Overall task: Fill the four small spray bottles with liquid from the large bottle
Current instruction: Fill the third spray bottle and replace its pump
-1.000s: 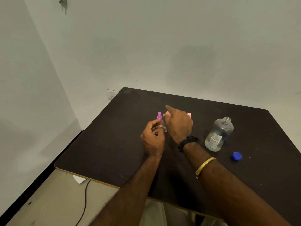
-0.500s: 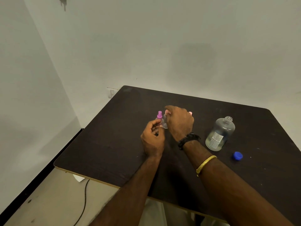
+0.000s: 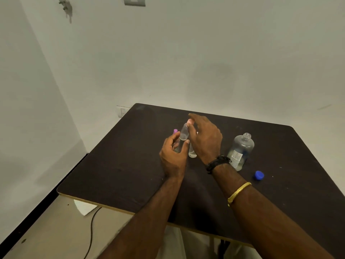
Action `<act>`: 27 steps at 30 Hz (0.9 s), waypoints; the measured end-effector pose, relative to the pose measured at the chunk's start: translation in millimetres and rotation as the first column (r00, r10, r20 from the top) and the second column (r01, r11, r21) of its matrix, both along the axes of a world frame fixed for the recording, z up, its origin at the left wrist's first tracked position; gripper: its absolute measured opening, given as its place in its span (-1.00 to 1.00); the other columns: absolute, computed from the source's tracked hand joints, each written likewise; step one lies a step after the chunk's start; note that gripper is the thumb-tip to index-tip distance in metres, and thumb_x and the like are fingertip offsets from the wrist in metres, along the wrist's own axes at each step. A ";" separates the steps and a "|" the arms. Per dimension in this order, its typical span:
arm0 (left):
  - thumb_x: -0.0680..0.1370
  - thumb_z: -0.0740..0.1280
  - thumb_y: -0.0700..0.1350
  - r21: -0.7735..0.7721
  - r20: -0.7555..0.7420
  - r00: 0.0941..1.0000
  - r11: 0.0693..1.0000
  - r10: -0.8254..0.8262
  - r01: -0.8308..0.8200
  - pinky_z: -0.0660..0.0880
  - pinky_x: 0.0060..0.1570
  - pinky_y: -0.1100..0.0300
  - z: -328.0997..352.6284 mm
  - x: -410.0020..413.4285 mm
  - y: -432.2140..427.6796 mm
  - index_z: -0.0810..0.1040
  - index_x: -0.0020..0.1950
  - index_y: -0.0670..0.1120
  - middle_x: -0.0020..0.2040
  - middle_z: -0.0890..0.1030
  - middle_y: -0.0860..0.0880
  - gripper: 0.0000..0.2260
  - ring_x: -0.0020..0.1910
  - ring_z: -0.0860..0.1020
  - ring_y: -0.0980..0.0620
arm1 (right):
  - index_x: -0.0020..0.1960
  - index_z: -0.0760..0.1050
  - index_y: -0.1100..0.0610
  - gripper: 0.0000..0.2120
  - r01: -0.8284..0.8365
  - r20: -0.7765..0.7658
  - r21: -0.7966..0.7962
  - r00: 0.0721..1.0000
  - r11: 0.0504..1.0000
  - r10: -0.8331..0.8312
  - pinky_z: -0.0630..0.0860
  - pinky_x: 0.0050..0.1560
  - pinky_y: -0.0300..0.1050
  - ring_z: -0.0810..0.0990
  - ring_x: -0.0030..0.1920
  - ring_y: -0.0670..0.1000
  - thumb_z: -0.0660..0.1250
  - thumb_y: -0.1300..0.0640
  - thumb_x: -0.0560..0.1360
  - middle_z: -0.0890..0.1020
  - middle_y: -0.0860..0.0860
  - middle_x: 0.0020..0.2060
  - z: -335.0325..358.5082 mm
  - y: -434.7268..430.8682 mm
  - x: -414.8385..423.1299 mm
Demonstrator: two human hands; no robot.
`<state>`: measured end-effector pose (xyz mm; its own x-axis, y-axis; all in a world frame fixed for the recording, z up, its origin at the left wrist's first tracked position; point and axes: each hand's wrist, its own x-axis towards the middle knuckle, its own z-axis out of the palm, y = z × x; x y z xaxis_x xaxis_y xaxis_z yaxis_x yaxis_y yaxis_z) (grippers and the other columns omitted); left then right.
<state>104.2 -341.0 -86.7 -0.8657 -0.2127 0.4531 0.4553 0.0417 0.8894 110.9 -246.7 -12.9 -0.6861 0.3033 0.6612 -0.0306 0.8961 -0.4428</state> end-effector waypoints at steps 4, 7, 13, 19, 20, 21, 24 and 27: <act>0.47 0.57 -0.14 -0.032 -0.041 0.999 0.999 0.011 -0.013 0.61 0.19 0.18 6.1 6.3 3.7 0.59 0.34 -0.15 0.25 0.65 0.01 -0.54 0.22 0.61 0.17 | 0.35 0.55 0.02 -0.67 -0.016 -0.028 -0.023 0.999 1.000 0.015 0.44 -0.02 -0.27 0.66 0.05 -0.03 0.31 -0.01 0.62 0.67 -0.04 0.17 4.0 2.7 13.7; 0.45 0.54 -0.03 -0.051 -0.040 0.999 0.999 -0.002 0.000 0.56 0.30 0.10 9.5 11.3 9.8 0.57 0.37 -0.16 0.33 0.62 -0.13 -0.48 0.35 0.57 -0.05 | 0.34 0.54 -0.01 -0.67 -0.027 -0.062 -0.026 0.998 0.999 0.025 0.51 -0.11 -0.25 0.65 -0.10 -0.07 0.34 -0.02 0.59 0.68 -0.09 0.08 2.7 5.2 24.3; 0.50 0.52 0.01 -0.113 -0.035 0.998 0.993 -0.046 0.042 0.59 0.23 0.15 1.5 18.1 23.8 0.58 0.37 -0.05 0.28 0.64 -0.01 -0.55 0.27 0.58 0.15 | 0.37 0.50 0.00 -0.62 -0.012 -0.039 -0.004 0.999 1.000 0.011 0.56 -0.07 -0.17 0.61 0.00 -0.04 0.37 -0.04 0.57 0.69 -0.04 0.04 -9.4 22.3 44.2; 0.52 0.53 -0.15 -0.090 0.003 0.988 0.984 -0.153 0.152 0.60 0.13 0.30 -7.5 34.4 38.8 0.63 0.29 -0.16 0.18 0.69 -0.04 -0.65 0.14 0.65 0.13 | 0.35 0.51 0.02 -0.62 -0.011 -0.029 -0.055 1.000 0.998 0.010 0.64 -0.04 -0.07 0.64 0.00 -0.04 0.39 -0.03 0.55 0.69 -0.04 0.07 -23.6 35.0 66.5; 0.52 0.52 -0.15 -0.095 0.009 0.985 0.980 -0.173 0.173 0.63 0.11 0.24 -10.6 36.8 40.8 0.64 0.27 -0.14 0.16 0.70 -0.04 -0.67 0.12 0.66 0.12 | 0.34 0.51 0.01 -0.62 -0.008 -0.027 -0.071 1.000 0.997 0.006 0.64 -0.04 -0.06 0.64 -0.01 -0.05 0.40 -0.02 0.55 0.69 -0.05 0.06 -26.8 36.3 69.9; 0.52 0.52 -0.15 -0.100 0.022 0.980 0.975 -0.195 0.197 0.64 0.09 0.22 -13.2 39.3 42.4 0.64 0.27 -0.12 0.14 0.71 -0.03 -0.68 0.10 0.67 0.12 | 0.34 0.52 0.01 -0.62 -0.003 -0.027 -0.091 1.000 0.996 0.001 0.65 -0.04 -0.07 0.64 -0.01 -0.06 0.41 -0.01 0.54 0.68 -0.05 0.05 -29.7 37.3 73.3; 0.52 0.52 -0.15 -0.101 0.071 0.959 0.954 -0.275 0.281 0.65 0.03 0.25 -19.3 45.6 46.5 0.64 0.28 -0.10 0.10 0.72 0.02 -0.67 0.06 0.69 0.16 | 0.32 0.54 0.06 -0.63 0.000 -0.032 -0.151 0.999 0.989 -0.005 0.65 0.00 -0.09 0.64 -0.02 -0.07 0.44 0.05 0.53 0.69 -0.03 0.03 -35.3 39.2 82.6; 0.52 0.53 -0.15 -0.112 0.098 0.944 0.939 -0.315 0.325 0.63 0.00 0.32 -24.3 50.9 51.0 0.64 0.28 -0.10 0.07 0.71 0.08 -0.67 0.03 0.69 0.20 | 0.26 0.57 0.10 -0.68 -0.010 -0.050 -0.197 0.999 0.980 0.000 0.64 0.02 -0.12 0.64 -0.04 -0.07 0.45 0.11 0.52 0.69 -0.01 0.02 -40.4 43.0 90.8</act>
<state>155.1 -290.0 -111.0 -0.9122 0.1355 0.3867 0.3925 0.0183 0.9196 201.7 -203.7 -53.3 -0.6557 0.4276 0.6223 -0.0616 0.7912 -0.6085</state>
